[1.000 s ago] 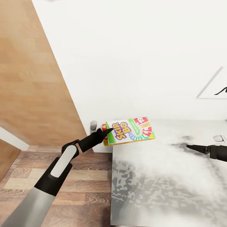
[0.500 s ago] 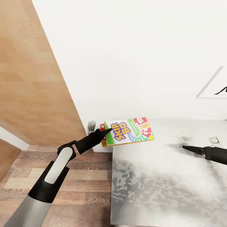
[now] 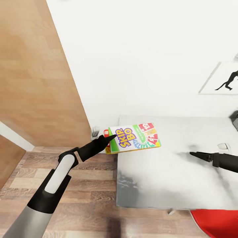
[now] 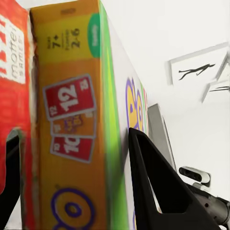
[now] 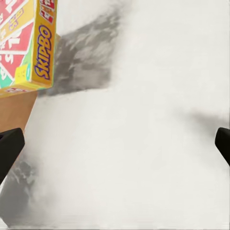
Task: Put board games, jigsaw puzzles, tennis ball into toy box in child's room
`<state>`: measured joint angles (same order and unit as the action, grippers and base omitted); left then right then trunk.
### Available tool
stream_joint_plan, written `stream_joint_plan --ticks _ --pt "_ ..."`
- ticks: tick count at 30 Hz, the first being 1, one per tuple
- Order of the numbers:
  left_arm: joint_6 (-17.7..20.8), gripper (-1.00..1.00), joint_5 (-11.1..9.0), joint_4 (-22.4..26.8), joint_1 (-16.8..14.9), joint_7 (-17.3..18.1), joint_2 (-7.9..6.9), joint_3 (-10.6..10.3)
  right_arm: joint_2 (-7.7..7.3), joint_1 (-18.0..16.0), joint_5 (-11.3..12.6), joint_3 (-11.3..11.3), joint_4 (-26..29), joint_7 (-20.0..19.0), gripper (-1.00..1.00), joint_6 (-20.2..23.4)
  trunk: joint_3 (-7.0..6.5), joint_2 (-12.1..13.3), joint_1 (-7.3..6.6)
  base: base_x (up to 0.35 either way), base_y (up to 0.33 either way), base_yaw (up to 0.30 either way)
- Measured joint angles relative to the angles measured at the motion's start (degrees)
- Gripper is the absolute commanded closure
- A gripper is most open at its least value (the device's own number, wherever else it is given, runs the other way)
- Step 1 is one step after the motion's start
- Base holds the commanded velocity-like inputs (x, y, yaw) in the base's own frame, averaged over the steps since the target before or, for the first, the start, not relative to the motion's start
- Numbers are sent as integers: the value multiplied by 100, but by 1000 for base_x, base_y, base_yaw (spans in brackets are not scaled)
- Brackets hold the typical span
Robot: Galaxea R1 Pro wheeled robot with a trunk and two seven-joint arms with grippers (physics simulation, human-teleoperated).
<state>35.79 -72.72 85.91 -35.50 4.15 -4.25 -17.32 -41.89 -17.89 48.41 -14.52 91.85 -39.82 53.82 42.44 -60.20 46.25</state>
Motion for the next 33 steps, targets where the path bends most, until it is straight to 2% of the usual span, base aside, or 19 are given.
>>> stream_joint_plan --ticks 2,3,8,13,27,28,29,33 --pt "-2 100 -5 25 1 0 -7 1 0 0 -4 -7 9 55 -100 -6 0 0 0 -329 0 0" --pt "-3 100 -13 64 2 0 -17 3 -2 -1 -7 -94 18 110 -100 -10 0 0 0 -332 0 0" --pt "-27 100 -28 170 16 6 -22 3 -11 -2 -8 -252 24 141 -100 22 0 0 0 -317 0 70" --pt "-56 100 0 268 76 17 -19 -2 -11 -2 -9 -269 25 144 -100 37 0 0 -2 -172 0 212" --pt "-100 100 -5 355 137 15 -20 -5 -14 1 -7 -300 27 146 -100 41 0 -1 -4 -16 -39 49" --pt "-100 100 -4 357 138 11 -19 -9 -14 1 -9 -319 27 147 -100 42 0 -1 -4 105 -229 3" --pt "-104 100 -3 361 142 5 -18 -14 -11 6 -8 -446 28 147 -100 46 0 -1 -5 110 -236 2" --pt "-105 100 5 362 143 -1 -17 -15 -8 9 -8 -495 28 147 -100 47 0 -1 -5 120 -247 1"
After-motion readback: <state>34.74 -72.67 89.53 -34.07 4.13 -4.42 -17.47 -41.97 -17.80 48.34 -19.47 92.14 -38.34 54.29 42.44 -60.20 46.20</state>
